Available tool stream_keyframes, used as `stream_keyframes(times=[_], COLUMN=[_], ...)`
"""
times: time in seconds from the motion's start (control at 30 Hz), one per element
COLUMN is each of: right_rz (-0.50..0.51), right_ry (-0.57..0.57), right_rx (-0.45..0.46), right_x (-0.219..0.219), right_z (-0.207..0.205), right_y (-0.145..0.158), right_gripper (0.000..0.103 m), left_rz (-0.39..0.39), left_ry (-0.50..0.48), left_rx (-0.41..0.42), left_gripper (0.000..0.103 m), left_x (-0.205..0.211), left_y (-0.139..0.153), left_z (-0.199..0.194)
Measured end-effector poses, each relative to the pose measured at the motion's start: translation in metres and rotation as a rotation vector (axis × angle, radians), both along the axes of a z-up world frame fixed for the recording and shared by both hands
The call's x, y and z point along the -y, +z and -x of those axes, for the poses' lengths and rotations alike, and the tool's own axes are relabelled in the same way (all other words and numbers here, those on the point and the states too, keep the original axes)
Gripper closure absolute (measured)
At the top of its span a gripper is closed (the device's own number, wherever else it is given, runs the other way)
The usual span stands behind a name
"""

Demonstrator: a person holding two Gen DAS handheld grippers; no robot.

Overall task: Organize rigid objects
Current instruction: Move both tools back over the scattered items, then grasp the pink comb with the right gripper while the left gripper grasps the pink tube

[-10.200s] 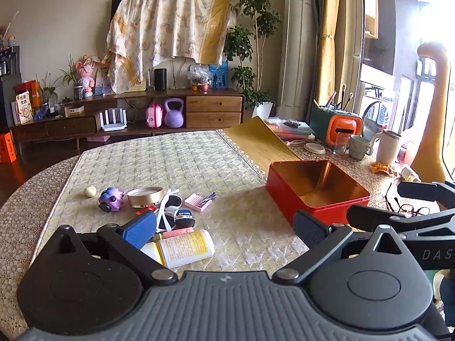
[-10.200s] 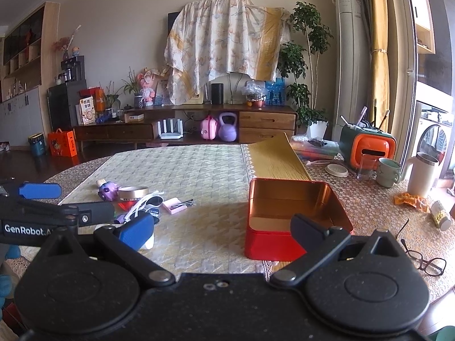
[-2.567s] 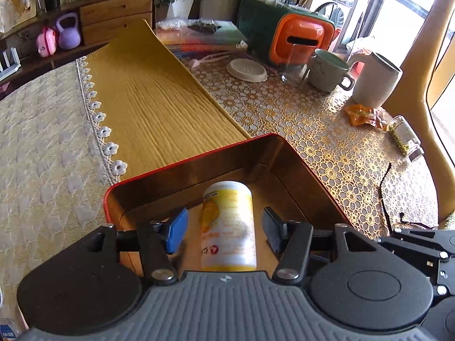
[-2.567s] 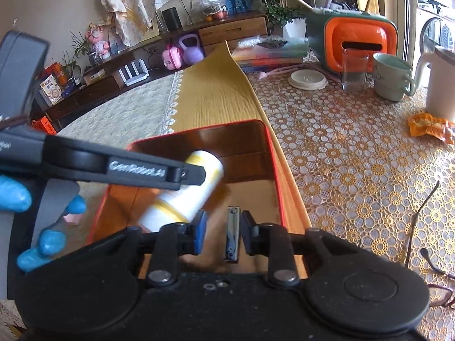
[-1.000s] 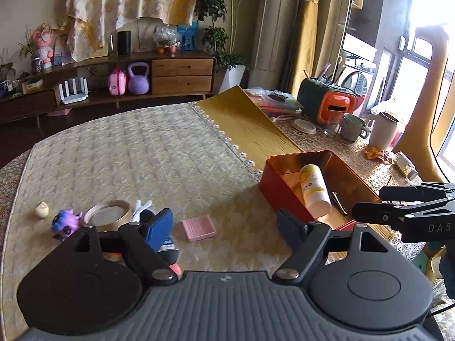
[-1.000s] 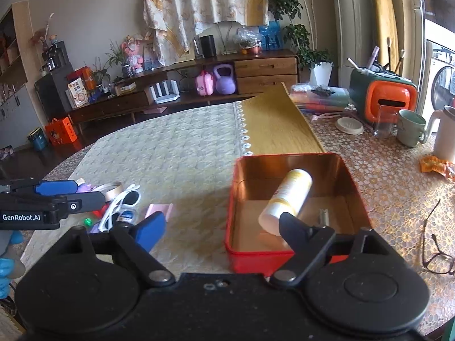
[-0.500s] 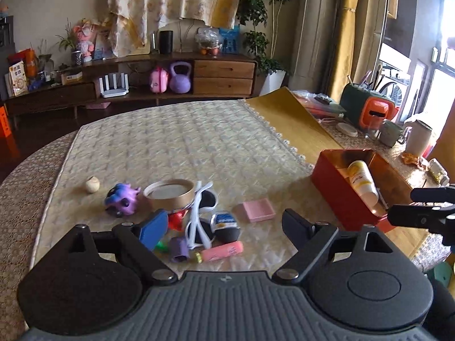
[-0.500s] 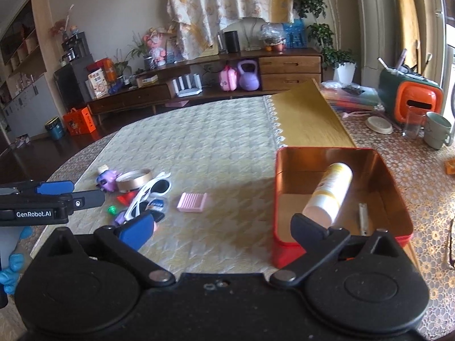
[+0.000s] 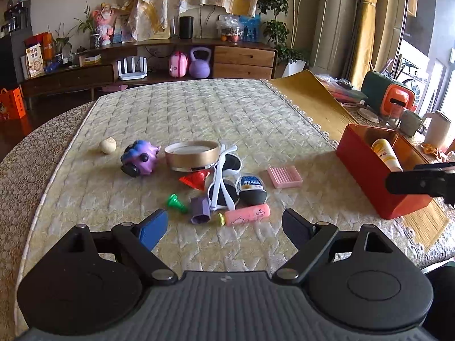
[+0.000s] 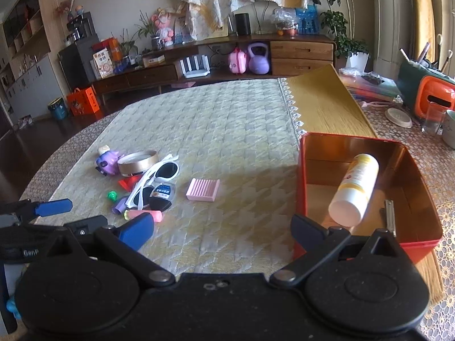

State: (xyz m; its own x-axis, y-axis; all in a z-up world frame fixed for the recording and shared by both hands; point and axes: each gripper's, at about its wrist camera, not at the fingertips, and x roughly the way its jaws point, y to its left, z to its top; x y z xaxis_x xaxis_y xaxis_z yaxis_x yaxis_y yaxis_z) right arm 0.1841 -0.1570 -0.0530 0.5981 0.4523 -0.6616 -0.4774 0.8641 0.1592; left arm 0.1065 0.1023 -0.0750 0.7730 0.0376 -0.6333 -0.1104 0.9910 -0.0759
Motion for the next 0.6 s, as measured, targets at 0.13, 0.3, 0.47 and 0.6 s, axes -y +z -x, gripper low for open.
stream_keyframes(times=[0.13,0.3,0.47,0.6], right_rz=[0.016,0.045,0.084,0.098], right_ry=[0.029,0.059,0.071,0.081], right_rx=[-0.019,-0.034,-0.037,-0.057], right_x=[-0.012,-0.027,-0.044,-0.054], right_z=[-0.009,-0.028,-0.049,-0.065], right_y=[-0.007,-0.014,-0.022,-0.030], right_gripper=[0.000,0.000,0.001,0.001], left_rz=[-0.011,-0.017,0.033,0.031], left_ry=[-0.021,-0.027,0.022,0.054], left_rx=[-0.015,-0.021,-0.050,-0.052], left_gripper=[0.015,0.015,0.015,0.015], left_x=[0.010,0.022,0.026,0.031], left_y=[-0.012,-0.024,-0.035,-0.041], left_z=[-0.005,-0.014,-0.027,-0.036])
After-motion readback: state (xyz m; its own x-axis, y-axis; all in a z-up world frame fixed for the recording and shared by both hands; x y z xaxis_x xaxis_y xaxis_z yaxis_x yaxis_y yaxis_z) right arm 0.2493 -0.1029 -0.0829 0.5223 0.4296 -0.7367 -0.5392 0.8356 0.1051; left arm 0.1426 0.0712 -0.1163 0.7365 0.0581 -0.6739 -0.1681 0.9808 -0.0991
